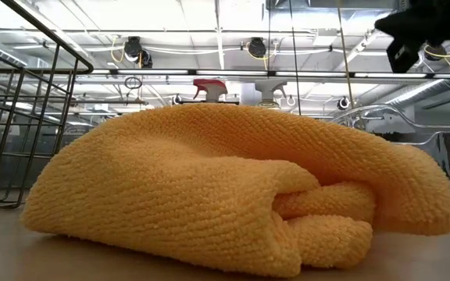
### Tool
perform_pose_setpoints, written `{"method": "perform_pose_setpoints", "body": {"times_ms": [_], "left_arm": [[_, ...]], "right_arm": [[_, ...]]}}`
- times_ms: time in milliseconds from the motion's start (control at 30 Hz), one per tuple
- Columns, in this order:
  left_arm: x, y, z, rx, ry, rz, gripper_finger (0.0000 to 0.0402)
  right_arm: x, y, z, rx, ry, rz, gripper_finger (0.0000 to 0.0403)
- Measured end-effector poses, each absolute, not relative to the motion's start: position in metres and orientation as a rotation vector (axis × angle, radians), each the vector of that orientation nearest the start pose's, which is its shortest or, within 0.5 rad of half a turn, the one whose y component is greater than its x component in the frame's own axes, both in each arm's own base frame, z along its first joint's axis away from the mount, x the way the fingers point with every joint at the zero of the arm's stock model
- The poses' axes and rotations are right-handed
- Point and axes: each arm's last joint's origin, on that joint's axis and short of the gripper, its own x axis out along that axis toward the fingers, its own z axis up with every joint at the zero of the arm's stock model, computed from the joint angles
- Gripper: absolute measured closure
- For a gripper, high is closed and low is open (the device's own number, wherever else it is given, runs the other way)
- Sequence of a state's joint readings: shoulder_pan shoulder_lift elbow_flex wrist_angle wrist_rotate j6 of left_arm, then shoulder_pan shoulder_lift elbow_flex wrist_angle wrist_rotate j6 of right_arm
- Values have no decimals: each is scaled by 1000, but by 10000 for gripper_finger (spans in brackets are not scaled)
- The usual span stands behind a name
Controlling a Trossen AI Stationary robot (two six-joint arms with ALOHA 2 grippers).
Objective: Sort microfiber towel by color & place in baskets
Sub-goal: Put the top orange microfiber towel into the transparent bin
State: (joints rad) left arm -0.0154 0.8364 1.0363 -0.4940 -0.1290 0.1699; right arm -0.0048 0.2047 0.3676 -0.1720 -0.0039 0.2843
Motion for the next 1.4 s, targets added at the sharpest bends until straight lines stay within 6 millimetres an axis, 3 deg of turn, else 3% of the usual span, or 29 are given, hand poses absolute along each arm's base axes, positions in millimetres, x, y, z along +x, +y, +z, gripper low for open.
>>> {"method": "perform_pose_setpoints", "body": {"times_ms": [300,567,767,1033,1200,1400], "left_arm": [[163,4,380,202,299,178,386],[171,4,377,197,318,179,385],[184,4,370,202,354,199,385],[200,11,355,128,453,280,385],[201,29,343,62,556,414,385],[195,68,336,21,632,591,385]], "right_arm": [[90,-1,330,182,23,-38,403],[103,-6,366,112,133,-208,403],[130,-7,359,80,246,-227,403],[168,-7,327,136,449,-245,403],[188,-6,309,170,501,-259,403],[212,1,290,152,489,-228,403]]}}
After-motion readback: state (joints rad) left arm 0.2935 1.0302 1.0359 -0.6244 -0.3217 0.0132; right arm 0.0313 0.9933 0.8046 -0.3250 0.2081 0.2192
